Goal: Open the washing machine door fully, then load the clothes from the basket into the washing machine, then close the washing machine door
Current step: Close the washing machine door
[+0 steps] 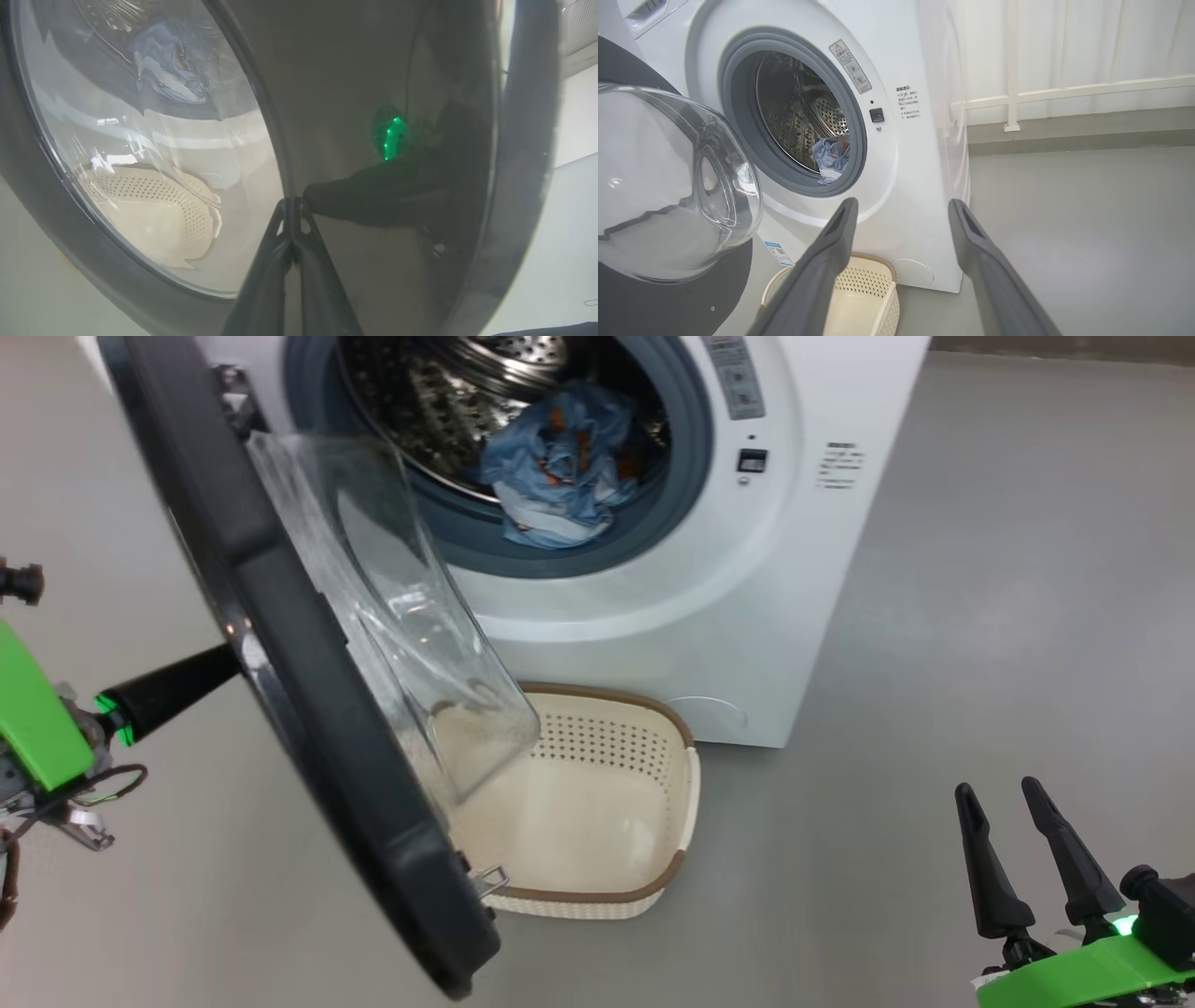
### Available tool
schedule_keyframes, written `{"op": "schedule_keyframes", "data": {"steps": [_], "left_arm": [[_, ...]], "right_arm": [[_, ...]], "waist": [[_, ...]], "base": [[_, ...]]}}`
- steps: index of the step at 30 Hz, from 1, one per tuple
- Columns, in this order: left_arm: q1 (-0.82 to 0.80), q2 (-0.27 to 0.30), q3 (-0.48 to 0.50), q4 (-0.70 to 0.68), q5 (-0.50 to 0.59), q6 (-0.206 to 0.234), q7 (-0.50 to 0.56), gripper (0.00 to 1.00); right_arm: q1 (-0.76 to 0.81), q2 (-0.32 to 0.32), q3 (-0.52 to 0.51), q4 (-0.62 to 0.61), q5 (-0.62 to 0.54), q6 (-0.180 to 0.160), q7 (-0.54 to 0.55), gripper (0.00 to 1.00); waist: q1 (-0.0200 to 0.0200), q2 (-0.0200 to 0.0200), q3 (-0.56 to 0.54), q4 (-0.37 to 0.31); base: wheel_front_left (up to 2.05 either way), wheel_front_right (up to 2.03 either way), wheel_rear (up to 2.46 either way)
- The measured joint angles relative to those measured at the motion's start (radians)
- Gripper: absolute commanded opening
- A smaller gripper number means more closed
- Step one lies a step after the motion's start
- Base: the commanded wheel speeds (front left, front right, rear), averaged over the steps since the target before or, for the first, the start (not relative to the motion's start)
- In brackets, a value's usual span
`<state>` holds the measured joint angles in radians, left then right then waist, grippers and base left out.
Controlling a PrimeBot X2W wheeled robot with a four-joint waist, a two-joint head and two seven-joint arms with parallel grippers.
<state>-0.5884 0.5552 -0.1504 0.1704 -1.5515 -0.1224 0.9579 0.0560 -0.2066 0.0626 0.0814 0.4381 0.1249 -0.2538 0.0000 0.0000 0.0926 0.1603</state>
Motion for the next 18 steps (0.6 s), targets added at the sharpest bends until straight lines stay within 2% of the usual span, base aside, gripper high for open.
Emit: {"op": "schedule_keyframes", "data": {"steps": [18], "left_arm": [[-0.003,-0.007,-0.011,-0.01,0.05,0.0,-0.088,0.0]], "right_arm": [[-0.001,0.032,-0.014,-0.009,-0.001,0.0,0.0,1.0]], "waist": [[0.0,0.0,0.016,-0.195]], "base": [[0.0,0.0,0.0]]}}
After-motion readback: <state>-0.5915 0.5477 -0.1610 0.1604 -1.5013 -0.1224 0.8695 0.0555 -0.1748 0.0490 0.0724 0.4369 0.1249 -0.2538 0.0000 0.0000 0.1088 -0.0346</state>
